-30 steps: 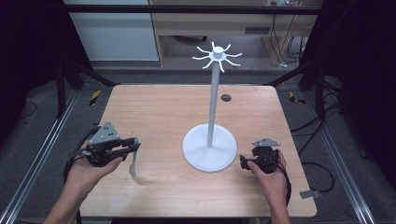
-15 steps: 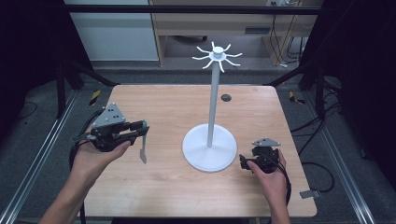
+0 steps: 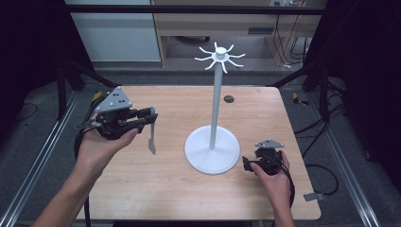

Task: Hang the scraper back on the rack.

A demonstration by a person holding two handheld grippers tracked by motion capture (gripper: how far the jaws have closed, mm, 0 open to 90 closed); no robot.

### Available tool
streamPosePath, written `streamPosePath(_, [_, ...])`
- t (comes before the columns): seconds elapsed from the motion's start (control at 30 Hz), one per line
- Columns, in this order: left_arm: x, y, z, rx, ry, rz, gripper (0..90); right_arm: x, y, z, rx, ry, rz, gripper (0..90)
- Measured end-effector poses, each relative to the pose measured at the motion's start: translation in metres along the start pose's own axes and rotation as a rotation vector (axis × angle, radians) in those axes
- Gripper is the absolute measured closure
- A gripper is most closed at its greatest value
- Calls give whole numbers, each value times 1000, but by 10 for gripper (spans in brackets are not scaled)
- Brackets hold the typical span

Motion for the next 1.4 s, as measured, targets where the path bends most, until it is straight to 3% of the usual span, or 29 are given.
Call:
streamPosePath(0.47, [-8, -6, 45, 20, 48, 1, 740, 3, 0, 3, -18, 20, 7, 100])
streamPosePath(1.03, [-28, 8, 94, -12, 74, -26, 740, 5, 2, 3, -37, 29, 6, 99])
streamPosePath(1.4, [-35, 18, 121, 3, 101, -51, 740, 5, 3, 3, -34, 30, 5, 99])
Point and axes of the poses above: each handheld gripper's, and its own axes: x roughly backward along the jaws, z roughly out of its top, y roughly to its right, the point moved 9 cm from there along -x, roughly forward along the jaws, and after that the axes turned 9 degrees about -x, right-handed, at the moved point
